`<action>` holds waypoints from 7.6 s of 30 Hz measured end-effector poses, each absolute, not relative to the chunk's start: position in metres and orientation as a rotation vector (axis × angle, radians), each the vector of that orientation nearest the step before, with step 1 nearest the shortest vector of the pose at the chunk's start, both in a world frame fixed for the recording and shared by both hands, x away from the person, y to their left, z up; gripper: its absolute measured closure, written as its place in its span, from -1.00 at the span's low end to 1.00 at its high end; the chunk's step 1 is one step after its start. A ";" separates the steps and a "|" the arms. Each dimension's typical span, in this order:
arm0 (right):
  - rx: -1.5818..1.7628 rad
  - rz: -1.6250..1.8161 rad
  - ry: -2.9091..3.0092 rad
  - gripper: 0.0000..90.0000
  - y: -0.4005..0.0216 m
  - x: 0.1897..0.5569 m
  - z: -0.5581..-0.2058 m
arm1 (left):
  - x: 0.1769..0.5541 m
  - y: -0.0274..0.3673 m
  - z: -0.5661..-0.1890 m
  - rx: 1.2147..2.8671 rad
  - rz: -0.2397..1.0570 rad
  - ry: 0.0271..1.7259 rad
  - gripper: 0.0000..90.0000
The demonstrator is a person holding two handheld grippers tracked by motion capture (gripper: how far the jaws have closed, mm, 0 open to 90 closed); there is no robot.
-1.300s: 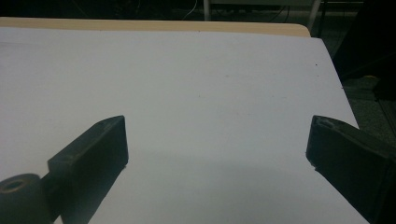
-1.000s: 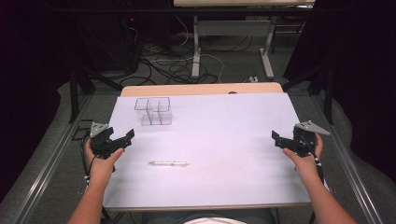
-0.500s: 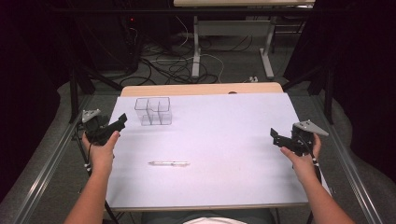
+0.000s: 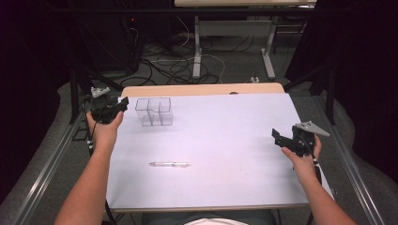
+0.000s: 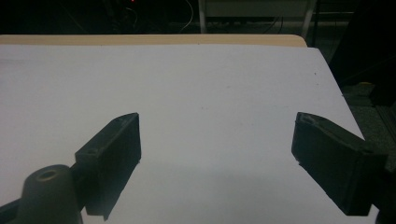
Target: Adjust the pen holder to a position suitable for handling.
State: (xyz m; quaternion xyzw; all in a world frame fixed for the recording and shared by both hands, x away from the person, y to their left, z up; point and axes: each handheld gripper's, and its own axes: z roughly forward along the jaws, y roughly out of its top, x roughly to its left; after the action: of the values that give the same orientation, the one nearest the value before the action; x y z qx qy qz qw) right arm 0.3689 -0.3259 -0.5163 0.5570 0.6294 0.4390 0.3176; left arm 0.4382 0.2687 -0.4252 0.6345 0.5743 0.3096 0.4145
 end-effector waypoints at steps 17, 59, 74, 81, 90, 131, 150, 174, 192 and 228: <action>1.481 1.159 1.692 -0.65 -0.324 0.369 -0.520 | 0.483 0.249 -0.428 1.767 0.739 1.505 0.42; 1.477 1.168 1.710 -0.63 -0.321 0.372 -0.525 | 0.513 0.245 -0.465 1.856 0.561 1.679 0.95; 1.479 1.161 1.727 -0.62 -0.318 0.372 -0.525 | 0.501 0.218 -0.462 1.852 0.443 1.647 0.96; 1.478 1.168 1.729 -0.62 -0.317 0.371 -0.525 | 0.486 0.198 -0.464 1.821 0.411 1.663 0.95; 1.467 1.161 1.746 -0.62 -0.314 0.372 -0.524 | 0.477 0.175 -0.464 1.811 0.389 1.670 0.95; 1.478 1.167 1.746 -0.62 -0.314 0.369 -0.523 | 0.420 0.205 -0.464 1.708 0.327 1.400 0.18; 1.464 1.178 1.764 -0.62 -0.312 0.369 -0.524 | 0.391 0.219 -0.471 1.910 0.480 1.116 -0.28; 1.445 1.167 1.787 -0.62 -0.311 0.369 -0.525 | 0.375 0.216 -0.491 2.079 0.450 1.022 -0.55; 1.438 1.166 1.807 -0.63 -0.310 0.370 -0.526 | 0.369 0.204 -0.507 2.323 0.454 0.790 -0.34; 1.440 1.155 1.835 -0.63 -0.305 0.370 -0.529 | 0.355 0.164 -0.524 2.812 0.544 0.240 0.11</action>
State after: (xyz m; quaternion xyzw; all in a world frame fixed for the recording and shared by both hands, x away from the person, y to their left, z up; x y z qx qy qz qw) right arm 0.3705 -0.3054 -0.5292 0.5331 0.6797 0.4279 0.2661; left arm 0.3548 0.1638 -0.5239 0.9696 0.0829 0.1875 0.1335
